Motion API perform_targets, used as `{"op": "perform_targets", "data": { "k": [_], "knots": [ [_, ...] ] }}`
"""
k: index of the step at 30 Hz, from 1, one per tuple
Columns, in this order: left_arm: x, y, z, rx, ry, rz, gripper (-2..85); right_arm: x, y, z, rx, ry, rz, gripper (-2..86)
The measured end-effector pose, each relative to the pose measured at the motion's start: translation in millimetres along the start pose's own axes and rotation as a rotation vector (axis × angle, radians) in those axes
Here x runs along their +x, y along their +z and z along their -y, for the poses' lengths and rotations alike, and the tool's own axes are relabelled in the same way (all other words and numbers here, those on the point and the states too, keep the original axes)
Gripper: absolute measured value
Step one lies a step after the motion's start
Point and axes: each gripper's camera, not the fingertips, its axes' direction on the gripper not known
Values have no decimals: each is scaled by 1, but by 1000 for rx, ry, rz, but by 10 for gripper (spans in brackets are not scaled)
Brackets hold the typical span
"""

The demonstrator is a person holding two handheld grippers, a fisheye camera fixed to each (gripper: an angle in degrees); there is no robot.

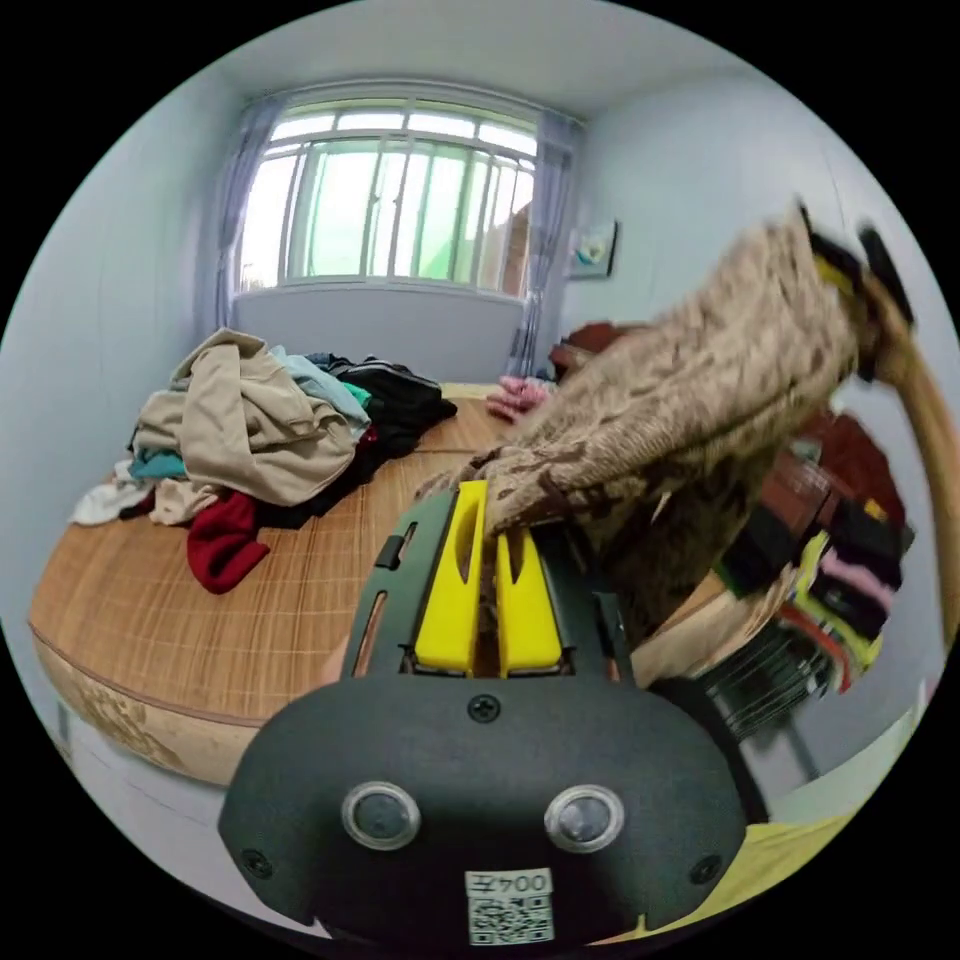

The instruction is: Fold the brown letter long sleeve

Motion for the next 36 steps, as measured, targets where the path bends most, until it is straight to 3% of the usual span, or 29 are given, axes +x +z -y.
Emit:
{"op": "perform_targets", "data": {
  "k": [4,11,22,29,36],
  "knots": [
    [-55,-40,67,92,-101,-181,-4,22,-23,-6,17,47,-41,-6],
    [-74,-112,157,259,-56,-308,-4,3,-54,22,29,-85,-78,-7],
    [-42,-259,176,378,381,-65,-4,-76,-105,32,66,-324,-76,-8],
    [-58,-226,172,280,370,-59,-4,-75,-37,34,-62,-329,-101,-8],
    [-95,-117,208,110,311,-24,-4,-35,85,60,-138,-239,-103,-7]
  ]
}}
